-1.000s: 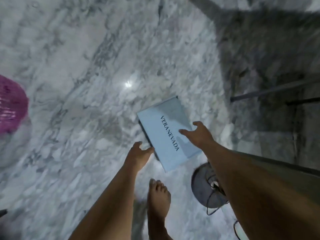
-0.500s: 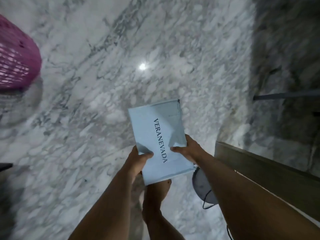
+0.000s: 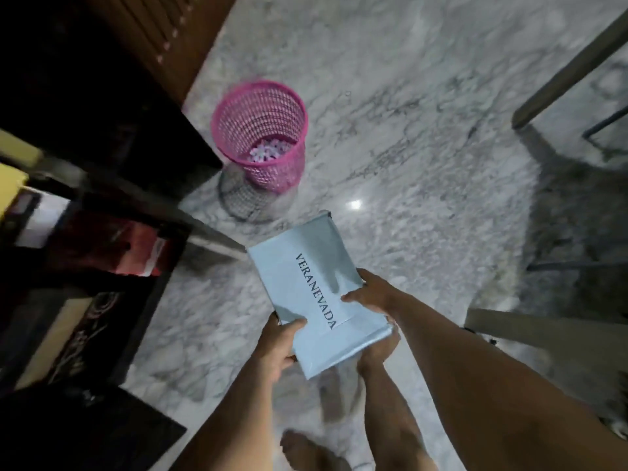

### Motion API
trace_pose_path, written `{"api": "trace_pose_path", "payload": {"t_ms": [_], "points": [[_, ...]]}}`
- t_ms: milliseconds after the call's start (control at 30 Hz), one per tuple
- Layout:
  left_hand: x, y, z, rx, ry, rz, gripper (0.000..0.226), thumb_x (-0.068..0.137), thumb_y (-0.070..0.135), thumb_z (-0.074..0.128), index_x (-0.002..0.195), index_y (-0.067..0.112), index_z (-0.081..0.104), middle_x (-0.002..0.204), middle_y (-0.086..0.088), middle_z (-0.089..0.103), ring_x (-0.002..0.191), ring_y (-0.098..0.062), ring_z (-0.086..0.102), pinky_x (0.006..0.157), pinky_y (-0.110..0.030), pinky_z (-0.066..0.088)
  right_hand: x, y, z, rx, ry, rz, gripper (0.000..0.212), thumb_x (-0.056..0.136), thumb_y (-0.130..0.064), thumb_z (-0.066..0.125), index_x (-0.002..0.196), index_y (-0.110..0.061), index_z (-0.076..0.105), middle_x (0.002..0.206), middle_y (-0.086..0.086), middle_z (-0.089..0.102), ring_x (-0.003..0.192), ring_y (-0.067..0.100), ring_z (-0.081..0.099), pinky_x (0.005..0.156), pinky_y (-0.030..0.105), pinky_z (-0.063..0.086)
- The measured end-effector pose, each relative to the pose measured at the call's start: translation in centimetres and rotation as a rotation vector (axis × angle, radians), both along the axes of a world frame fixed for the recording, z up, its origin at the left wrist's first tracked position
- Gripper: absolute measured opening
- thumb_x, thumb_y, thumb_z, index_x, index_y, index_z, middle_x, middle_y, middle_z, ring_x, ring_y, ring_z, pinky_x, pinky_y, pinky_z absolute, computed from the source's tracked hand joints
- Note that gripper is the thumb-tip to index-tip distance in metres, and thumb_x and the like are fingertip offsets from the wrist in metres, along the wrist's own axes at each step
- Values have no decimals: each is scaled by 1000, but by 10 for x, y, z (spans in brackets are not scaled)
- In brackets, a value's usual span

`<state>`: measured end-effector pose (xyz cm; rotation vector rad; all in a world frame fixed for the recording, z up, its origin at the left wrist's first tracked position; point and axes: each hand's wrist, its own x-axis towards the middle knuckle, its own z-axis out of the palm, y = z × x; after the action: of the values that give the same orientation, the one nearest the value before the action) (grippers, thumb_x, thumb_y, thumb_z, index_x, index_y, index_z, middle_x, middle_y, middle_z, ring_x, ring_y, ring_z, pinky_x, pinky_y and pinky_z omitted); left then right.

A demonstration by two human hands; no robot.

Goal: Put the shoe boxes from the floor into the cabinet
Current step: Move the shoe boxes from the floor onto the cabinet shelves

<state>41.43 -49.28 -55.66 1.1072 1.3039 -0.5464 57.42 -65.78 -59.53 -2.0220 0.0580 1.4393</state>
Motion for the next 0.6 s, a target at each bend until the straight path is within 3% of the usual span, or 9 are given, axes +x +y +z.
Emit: {"api": "trace_pose_path", "payload": {"t_ms": [67,200,300,333,400,433,533,600], "points": [[-44,22,60,5,-21,64,34,89,18,69,121,24,58,117,-5,74,104,-29,71,77,-36,57,-33,33,65,34,-37,81,82,85,-26,77,156,-28,35,154,4,47,135,30,49,100,37,43],[-119,66,172,66,-100,151,31,86,14,69,115,20,59,107,-7,74,92,-26,71,74,-35,57,-106,100,174,86,-109,195,77,87,-16,75,154,-17,37,141,3,52,127,30,51,103,36,42],[-163,102,234,160,-158,228,34,71,17,71,104,17,60,95,-4,74,80,-19,70,57,-25,57,-147,158,232,158,-205,268,76,74,-20,79,142,-11,46,130,5,61,109,23,58,96,35,52],[-176,116,251,193,-186,252,34,69,17,71,101,15,61,92,-3,74,78,-18,70,54,-23,56,-156,179,248,175,-226,277,73,74,-19,80,139,-11,47,127,5,62,102,22,61,88,32,56],[-196,149,271,275,-206,292,47,64,21,74,109,11,65,94,-3,76,83,-20,71,65,-28,60,-170,225,285,227,-228,268,62,81,-8,79,132,-10,45,121,8,65,88,20,65,73,23,58],[-201,166,284,306,-211,307,49,68,22,76,114,9,66,98,-4,76,89,-20,71,74,-31,59,-175,248,299,243,-232,260,63,82,-7,80,134,-6,45,121,10,66,88,21,66,75,26,60],[-209,220,315,356,-256,394,14,88,10,69,102,9,66,101,-4,72,91,-20,65,70,-28,48,-178,317,340,243,-279,279,69,85,-15,79,139,-4,38,119,8,62,96,23,62,71,27,54],[-202,260,330,401,-271,445,13,85,15,72,90,15,60,96,-1,71,91,-20,65,76,-31,50,-173,364,358,280,-283,282,61,90,-15,75,140,-5,43,127,11,61,102,24,61,76,28,54]]}}
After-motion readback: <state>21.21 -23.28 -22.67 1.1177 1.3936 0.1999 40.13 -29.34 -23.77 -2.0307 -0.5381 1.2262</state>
